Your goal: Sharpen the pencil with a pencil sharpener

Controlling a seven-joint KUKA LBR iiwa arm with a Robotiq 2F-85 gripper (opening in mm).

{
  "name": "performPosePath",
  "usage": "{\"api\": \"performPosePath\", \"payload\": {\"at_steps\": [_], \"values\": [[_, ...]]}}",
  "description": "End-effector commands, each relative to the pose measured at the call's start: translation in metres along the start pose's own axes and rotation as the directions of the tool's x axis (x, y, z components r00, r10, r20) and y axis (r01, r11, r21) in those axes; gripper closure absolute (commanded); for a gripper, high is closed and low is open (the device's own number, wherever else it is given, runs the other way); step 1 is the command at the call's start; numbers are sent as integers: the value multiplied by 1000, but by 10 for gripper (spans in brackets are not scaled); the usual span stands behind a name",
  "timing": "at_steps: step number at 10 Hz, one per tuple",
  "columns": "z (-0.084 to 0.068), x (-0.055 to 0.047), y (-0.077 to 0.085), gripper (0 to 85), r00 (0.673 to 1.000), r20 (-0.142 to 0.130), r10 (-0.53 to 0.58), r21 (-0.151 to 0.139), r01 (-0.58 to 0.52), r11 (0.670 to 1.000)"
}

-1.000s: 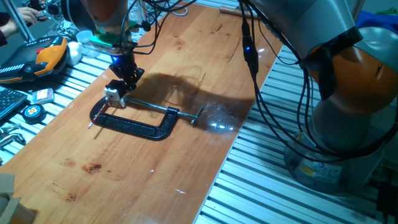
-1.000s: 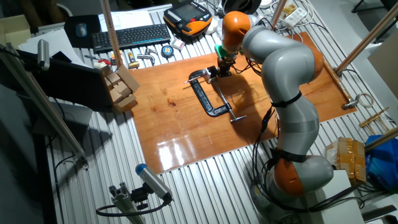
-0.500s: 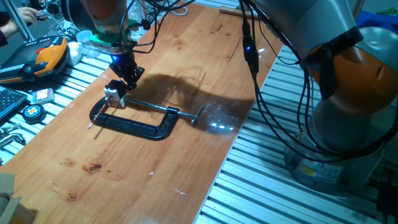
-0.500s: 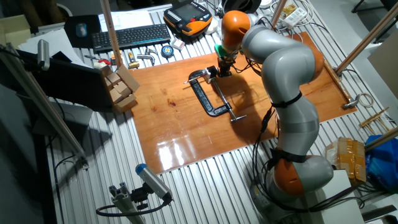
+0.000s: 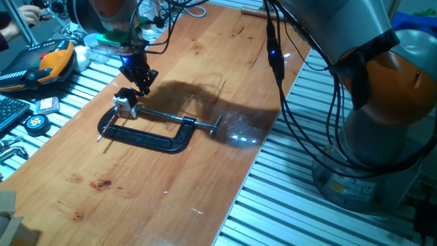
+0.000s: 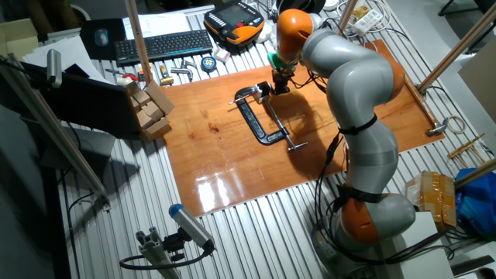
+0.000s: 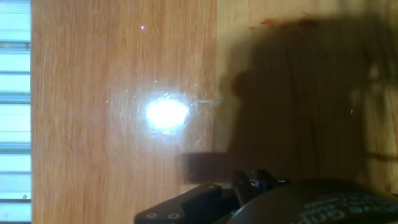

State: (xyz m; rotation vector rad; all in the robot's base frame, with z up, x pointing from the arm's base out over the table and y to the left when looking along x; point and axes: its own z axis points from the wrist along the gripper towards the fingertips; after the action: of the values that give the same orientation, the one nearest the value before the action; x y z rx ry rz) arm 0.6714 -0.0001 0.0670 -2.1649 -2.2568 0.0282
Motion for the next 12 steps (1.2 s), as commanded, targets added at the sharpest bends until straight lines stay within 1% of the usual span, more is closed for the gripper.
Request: {"api": "performPosePath", "payload": {"at_steps": [1, 5, 8, 10, 11, 12], "values": [[-3, 0, 0, 850, 1000, 5, -2, 0, 2, 1000], [-14, -1, 7, 850, 1000, 23, -6, 6, 6, 1000], [-21, 0, 12, 850, 1000, 19, -3, 11, 3, 1000], [-29, 1, 12, 850, 1000, 15, 3, 19, -3, 1000], [-33, 1, 14, 850, 1000, 14, 5, 26, -5, 1000], [-36, 2, 16, 850, 1000, 20, 9, 31, -10, 999]]}}
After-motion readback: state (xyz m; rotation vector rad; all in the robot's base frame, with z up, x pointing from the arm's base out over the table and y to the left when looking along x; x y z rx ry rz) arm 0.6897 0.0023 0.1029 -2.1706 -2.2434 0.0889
